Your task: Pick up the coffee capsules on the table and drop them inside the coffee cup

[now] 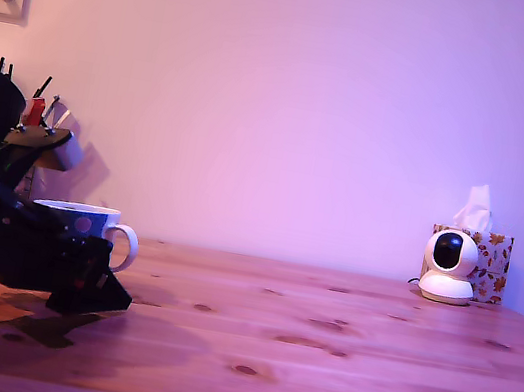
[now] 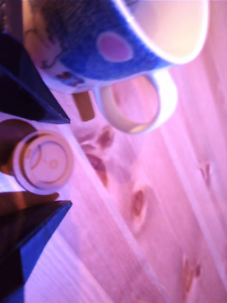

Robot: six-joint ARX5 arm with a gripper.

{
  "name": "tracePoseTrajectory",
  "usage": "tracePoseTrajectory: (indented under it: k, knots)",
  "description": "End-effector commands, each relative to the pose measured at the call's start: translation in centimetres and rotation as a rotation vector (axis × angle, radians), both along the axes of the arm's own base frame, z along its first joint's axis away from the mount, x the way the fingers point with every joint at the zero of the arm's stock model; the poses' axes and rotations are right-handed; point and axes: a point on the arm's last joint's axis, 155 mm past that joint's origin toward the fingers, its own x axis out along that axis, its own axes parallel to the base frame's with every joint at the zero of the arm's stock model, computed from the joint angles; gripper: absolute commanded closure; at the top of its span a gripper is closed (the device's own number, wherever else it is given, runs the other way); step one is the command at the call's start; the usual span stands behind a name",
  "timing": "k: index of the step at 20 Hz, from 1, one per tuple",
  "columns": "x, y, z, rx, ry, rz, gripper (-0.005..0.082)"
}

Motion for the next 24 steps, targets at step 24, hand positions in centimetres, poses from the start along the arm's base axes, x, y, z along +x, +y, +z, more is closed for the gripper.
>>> tracePoseTrajectory:
  k: [24]
  knots:
    - [0.1, -0.5, 0.4, -0.001, -0.028, -0.042, 0.0444]
